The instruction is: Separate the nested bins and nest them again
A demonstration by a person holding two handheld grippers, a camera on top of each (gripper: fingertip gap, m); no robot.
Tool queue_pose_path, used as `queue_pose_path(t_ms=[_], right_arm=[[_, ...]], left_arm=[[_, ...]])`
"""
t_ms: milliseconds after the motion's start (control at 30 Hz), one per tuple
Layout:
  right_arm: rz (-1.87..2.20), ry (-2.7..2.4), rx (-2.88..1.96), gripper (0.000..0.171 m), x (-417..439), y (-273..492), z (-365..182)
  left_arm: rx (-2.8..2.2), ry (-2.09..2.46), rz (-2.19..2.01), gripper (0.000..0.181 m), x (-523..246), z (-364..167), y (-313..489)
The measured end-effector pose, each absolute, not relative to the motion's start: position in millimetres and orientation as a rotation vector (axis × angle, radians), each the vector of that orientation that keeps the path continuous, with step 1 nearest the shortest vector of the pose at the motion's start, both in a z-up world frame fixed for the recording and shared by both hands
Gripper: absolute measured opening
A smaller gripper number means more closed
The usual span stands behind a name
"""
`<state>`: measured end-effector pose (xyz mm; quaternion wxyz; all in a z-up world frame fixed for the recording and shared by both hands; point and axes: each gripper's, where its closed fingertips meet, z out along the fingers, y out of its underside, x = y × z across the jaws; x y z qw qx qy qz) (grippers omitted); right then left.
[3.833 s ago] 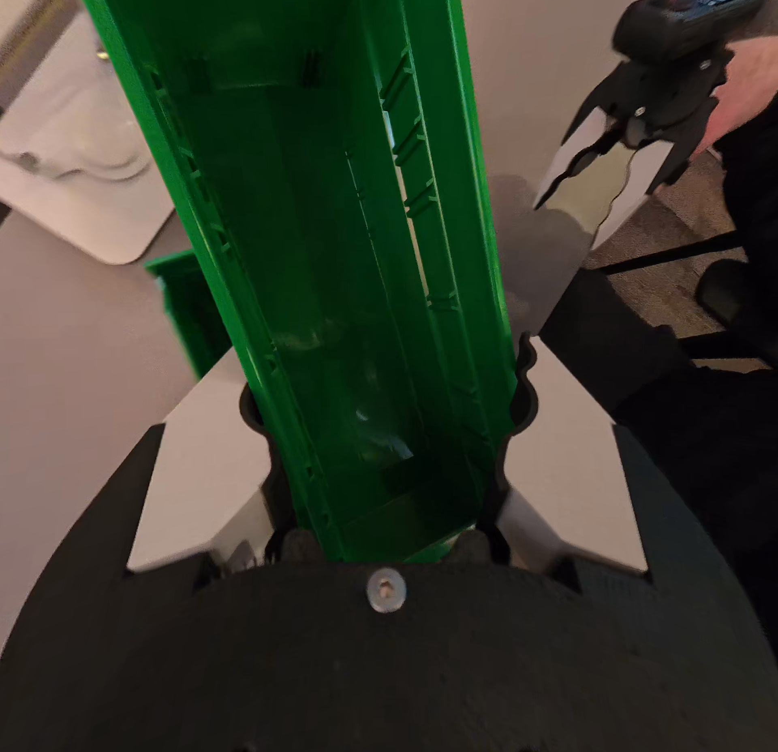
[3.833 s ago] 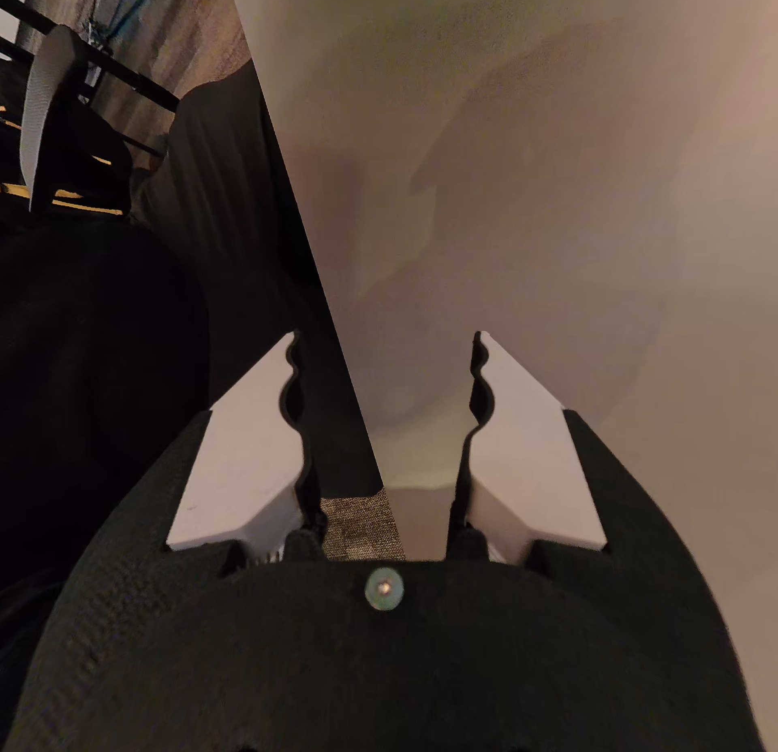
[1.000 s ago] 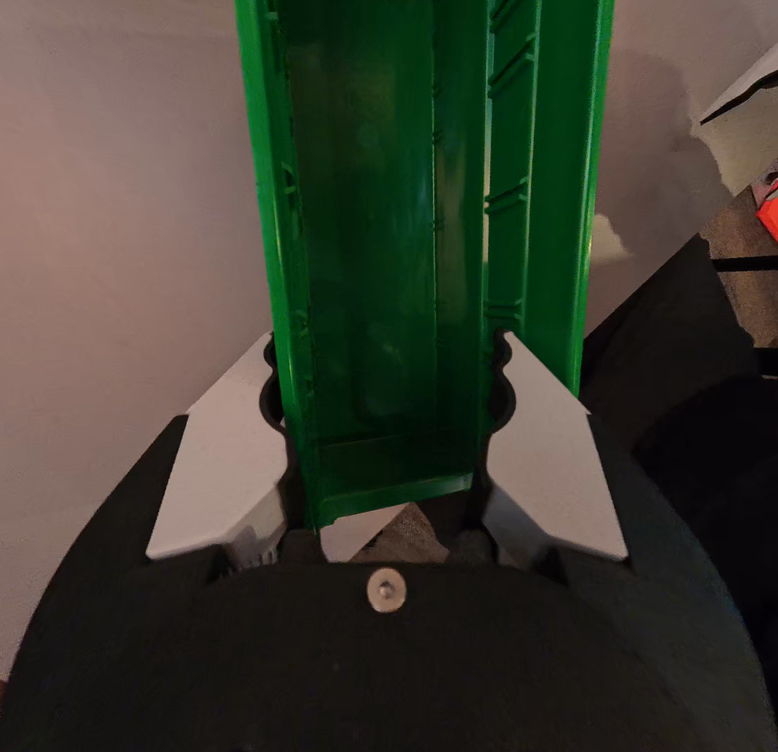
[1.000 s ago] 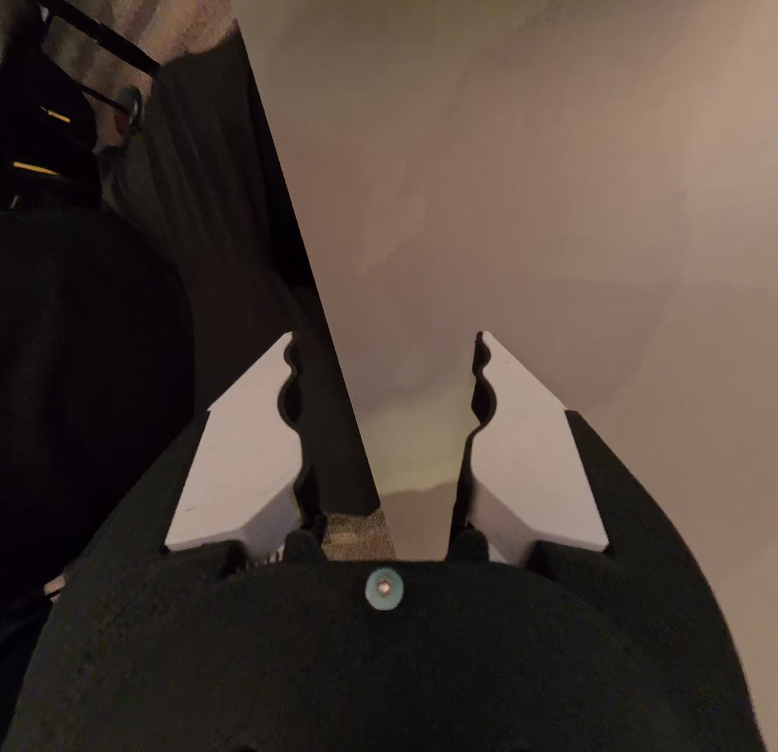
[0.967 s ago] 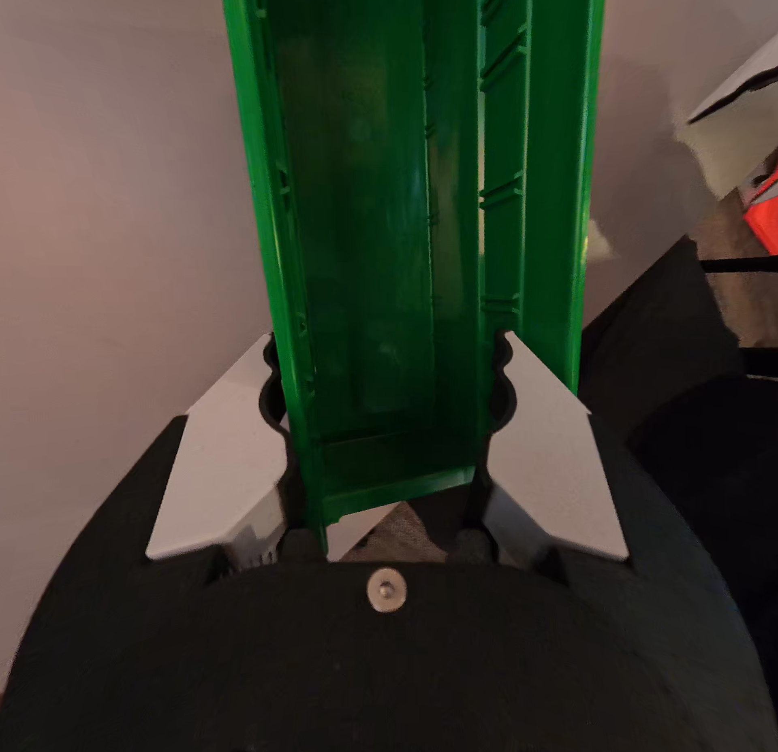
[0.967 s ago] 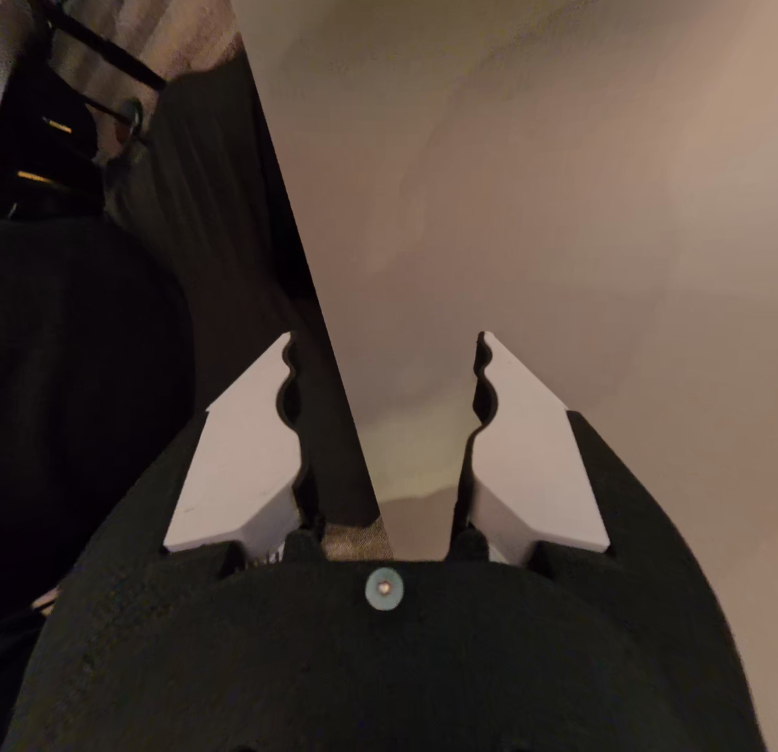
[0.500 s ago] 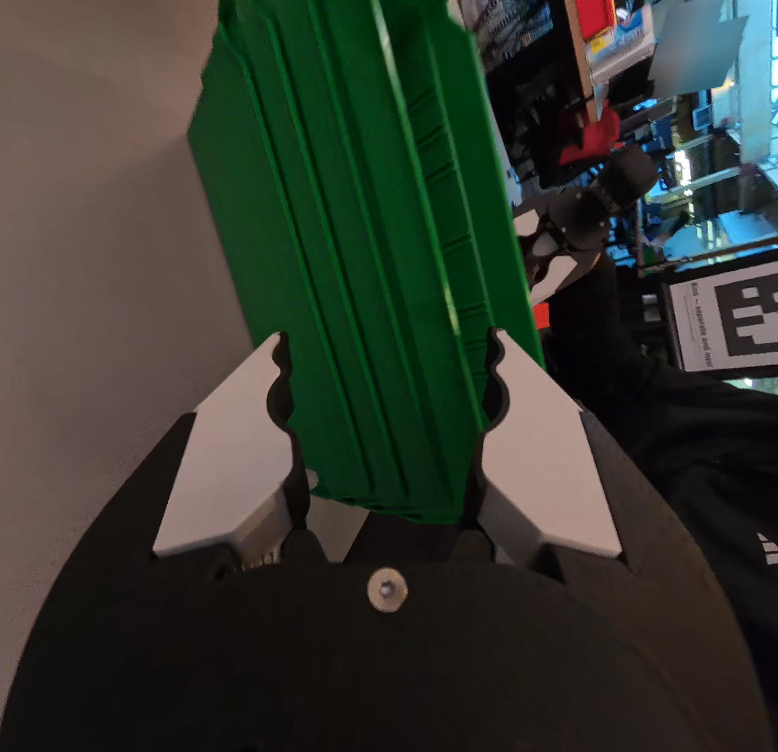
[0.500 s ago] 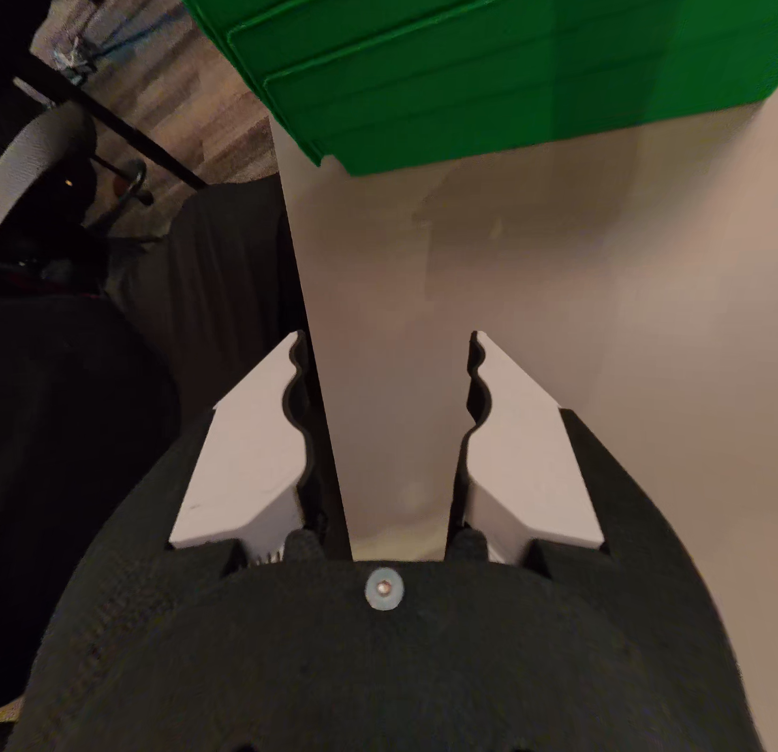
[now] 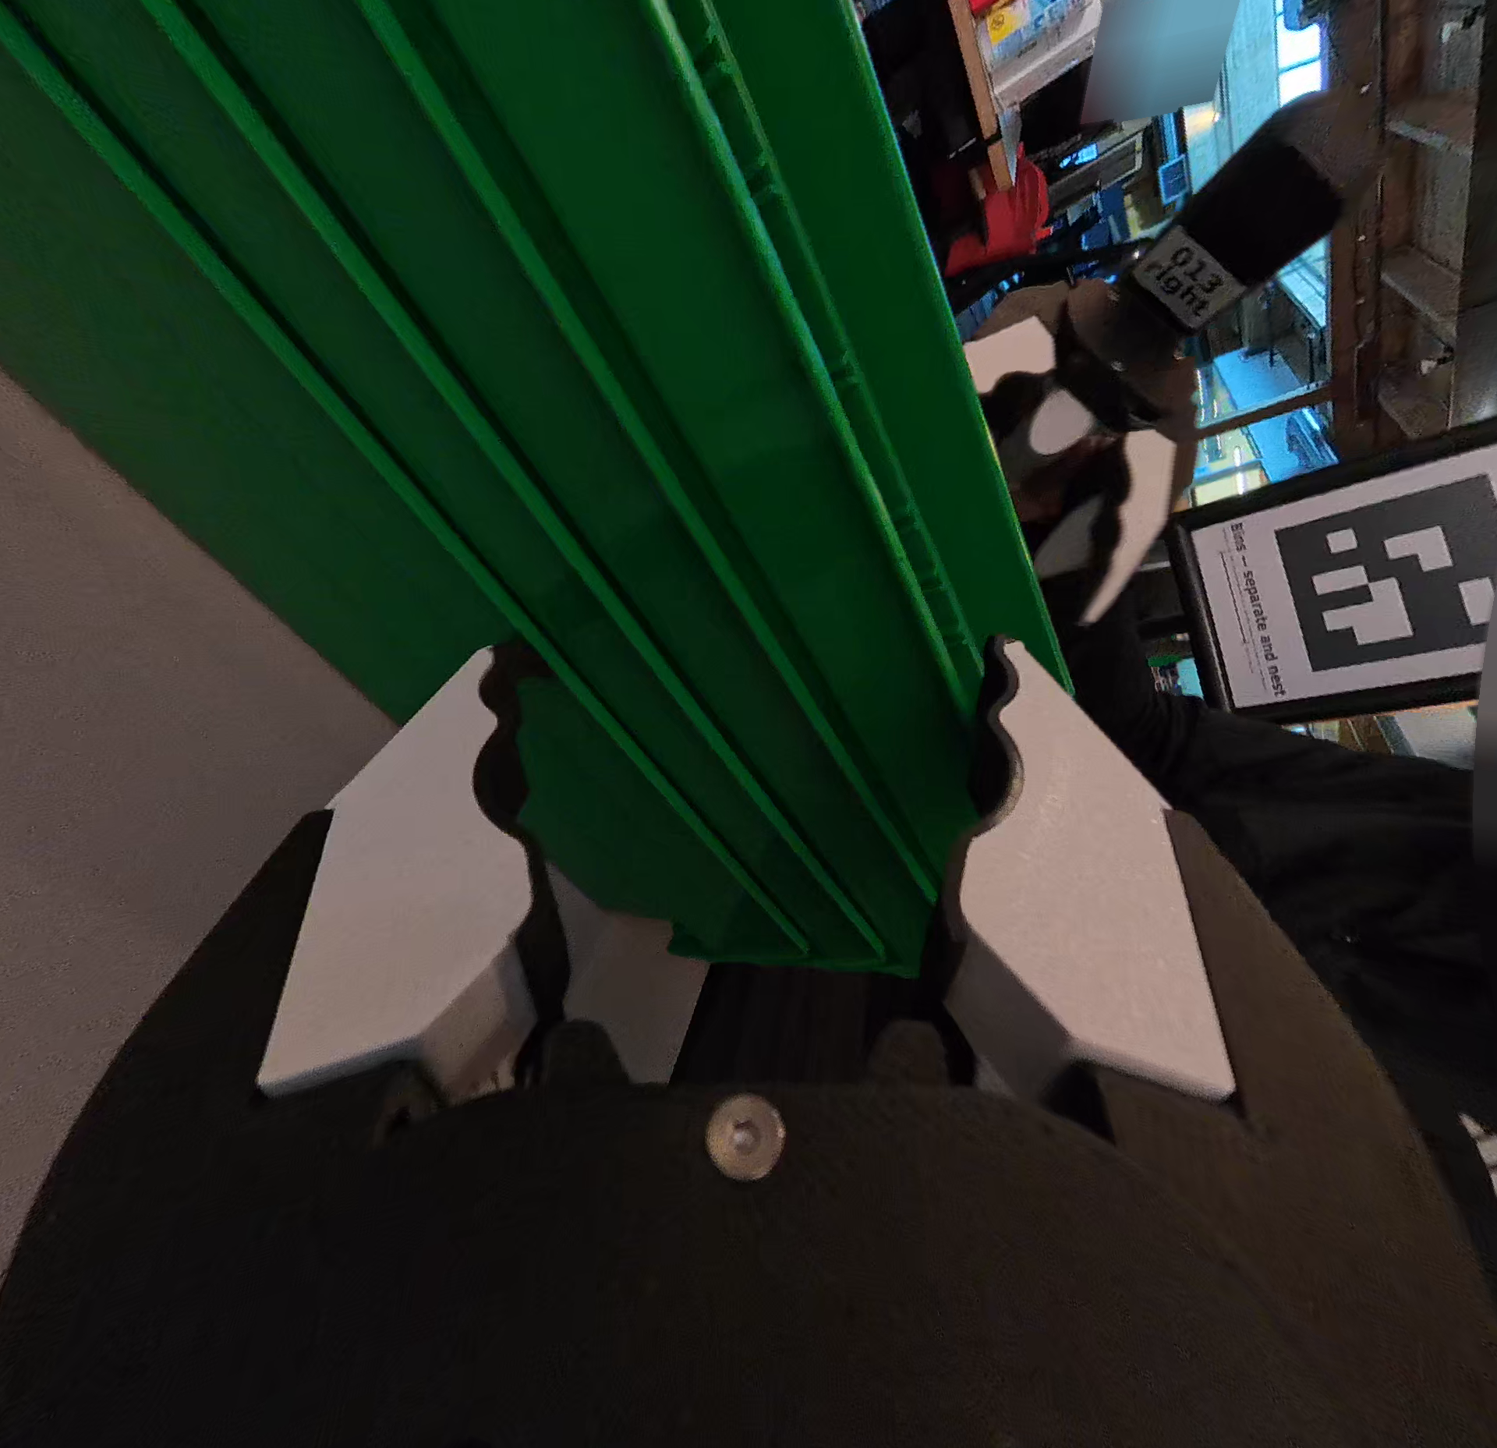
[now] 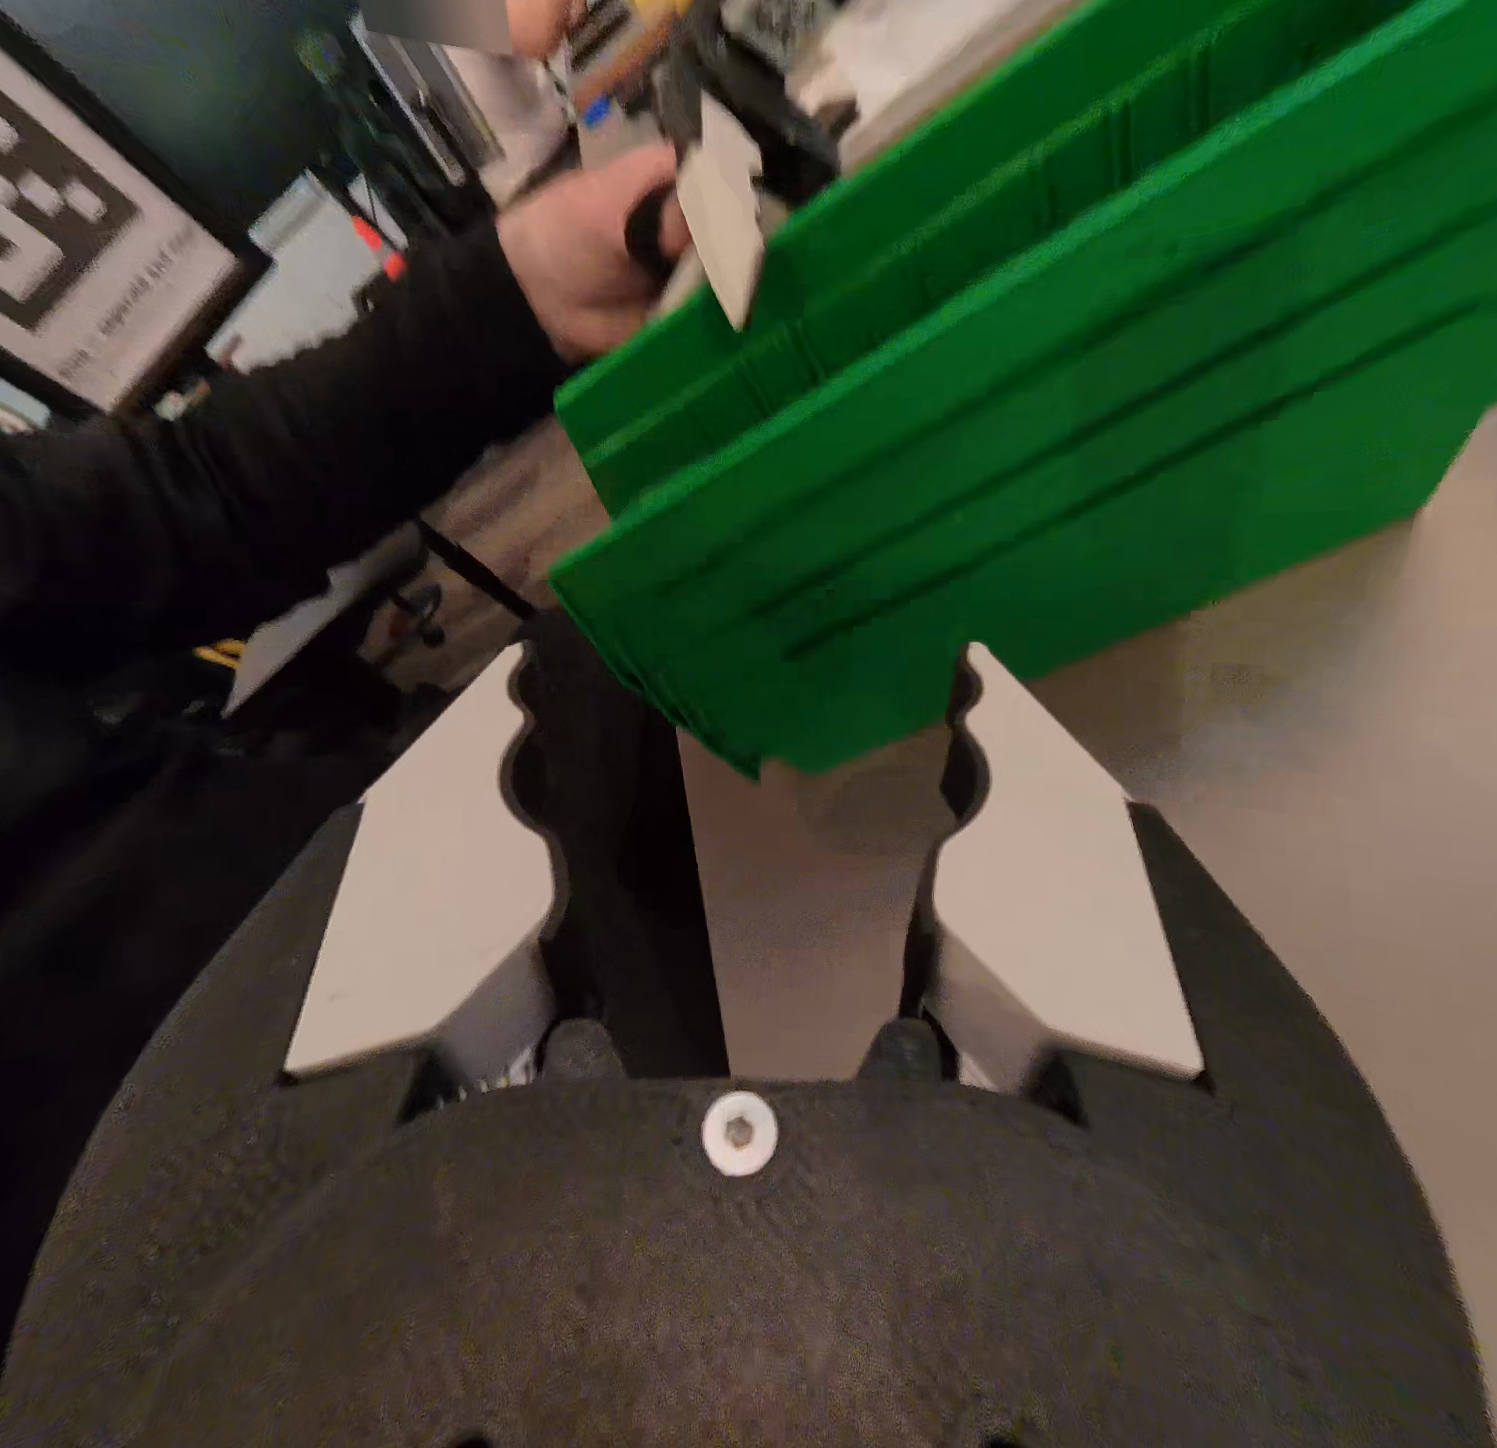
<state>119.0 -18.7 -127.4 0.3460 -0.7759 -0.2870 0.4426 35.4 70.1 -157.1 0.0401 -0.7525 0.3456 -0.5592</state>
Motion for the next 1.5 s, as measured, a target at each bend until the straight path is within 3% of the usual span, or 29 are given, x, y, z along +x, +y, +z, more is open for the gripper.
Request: queue_pose_path(t_ms=[200, 467, 567, 633, 933, 1233, 1267, 1400, 1500], right_arm=[[0.948, -0.581, -2.089, 0.111, 158.7, -3.3, -105.8], [0.544, -0.638, -2.345, 0.091, 228.4, -19.5, -131.9], [0.563, -0.552, -2.332, 0.092, 248.4, -24.8, -117.2], [0.551, -0.524, -2.361, 0.092, 261.5, -33.8, -113.8], [0.560, -0.630, -2.478, 0.074, 270.4, -52.1, -141.9], [0.168, -0.348, -2.454, 0.050, 345.1, -31.7, -123.7], [0.109, -0.300, -2.438, 0.050, 357.4, -30.1, -119.6], [0.016, -0.072, -2.347, 0.083, 395.5, -27.5, -99.7], [0.046, -0.033, -2.316, 0.090, 399.7, -35.4, -86.9]], left_arm=[[-2.236, 0.888, -1.758, 0.112, 104.7, -153.6, 64.2], [-2.134, 0.812, -1.816, 0.112, 197.8, -149.0, 34.1], [-2.070, 0.720, -1.779, 0.100, 223.4, -142.1, 28.2], [-2.038, 0.739, -1.784, 0.093, 234.8, -136.1, 14.3], [-1.986, 0.700, -1.917, 0.094, 232.4, -136.3, -7.4], [-1.970, 0.629, -1.943, 0.095, 290.0, -134.9, -18.1], [-1.961, 0.629, -1.951, 0.095, 298.9, -134.4, -20.3], [-1.916, 0.550, -2.061, 0.094, 329.0, -132.5, -35.2], [-1.892, 0.534, -2.121, 0.094, 348.3, -131.5, -52.8]])
